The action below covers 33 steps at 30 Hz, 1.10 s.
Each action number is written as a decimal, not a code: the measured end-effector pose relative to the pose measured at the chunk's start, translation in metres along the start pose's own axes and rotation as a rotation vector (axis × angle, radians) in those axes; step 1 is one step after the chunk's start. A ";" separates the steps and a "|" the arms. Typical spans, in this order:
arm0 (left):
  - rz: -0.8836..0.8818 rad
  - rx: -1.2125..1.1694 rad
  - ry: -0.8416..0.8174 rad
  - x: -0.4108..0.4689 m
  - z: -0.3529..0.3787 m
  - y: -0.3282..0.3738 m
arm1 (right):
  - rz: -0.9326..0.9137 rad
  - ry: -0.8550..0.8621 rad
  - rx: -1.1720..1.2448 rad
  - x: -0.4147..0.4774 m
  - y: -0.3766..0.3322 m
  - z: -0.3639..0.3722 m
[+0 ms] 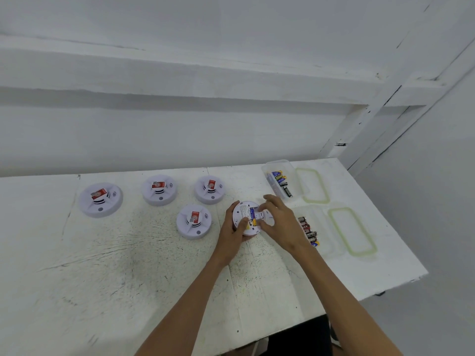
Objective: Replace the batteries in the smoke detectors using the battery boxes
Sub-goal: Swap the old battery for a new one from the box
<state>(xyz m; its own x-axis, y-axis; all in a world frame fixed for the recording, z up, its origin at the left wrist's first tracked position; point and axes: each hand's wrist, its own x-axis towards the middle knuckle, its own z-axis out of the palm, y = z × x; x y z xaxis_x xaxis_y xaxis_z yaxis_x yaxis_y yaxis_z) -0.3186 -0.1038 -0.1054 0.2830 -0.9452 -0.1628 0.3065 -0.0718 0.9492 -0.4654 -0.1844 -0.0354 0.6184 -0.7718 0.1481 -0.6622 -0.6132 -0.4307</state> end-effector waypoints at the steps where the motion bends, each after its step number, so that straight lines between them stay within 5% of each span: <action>1: 0.003 0.003 0.000 -0.001 0.000 0.001 | -0.029 -0.043 -0.016 0.002 0.000 0.002; 7: 0.006 0.002 -0.033 -0.002 0.000 0.003 | -0.188 -0.207 -0.201 0.012 0.010 0.003; 16: 0.008 0.106 -0.066 0.002 -0.004 0.000 | -0.532 -0.176 -0.427 0.008 0.016 0.001; 33: -0.051 0.044 -0.067 0.004 -0.006 0.000 | -0.464 -0.144 -0.266 0.009 0.018 -0.009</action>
<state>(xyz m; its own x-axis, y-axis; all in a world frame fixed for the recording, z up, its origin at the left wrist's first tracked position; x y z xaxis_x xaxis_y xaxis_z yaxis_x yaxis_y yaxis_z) -0.3119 -0.1060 -0.1082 0.2067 -0.9590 -0.1940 0.2785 -0.1324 0.9513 -0.4753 -0.2034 -0.0340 0.9101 -0.3909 0.1375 -0.3787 -0.9193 -0.1071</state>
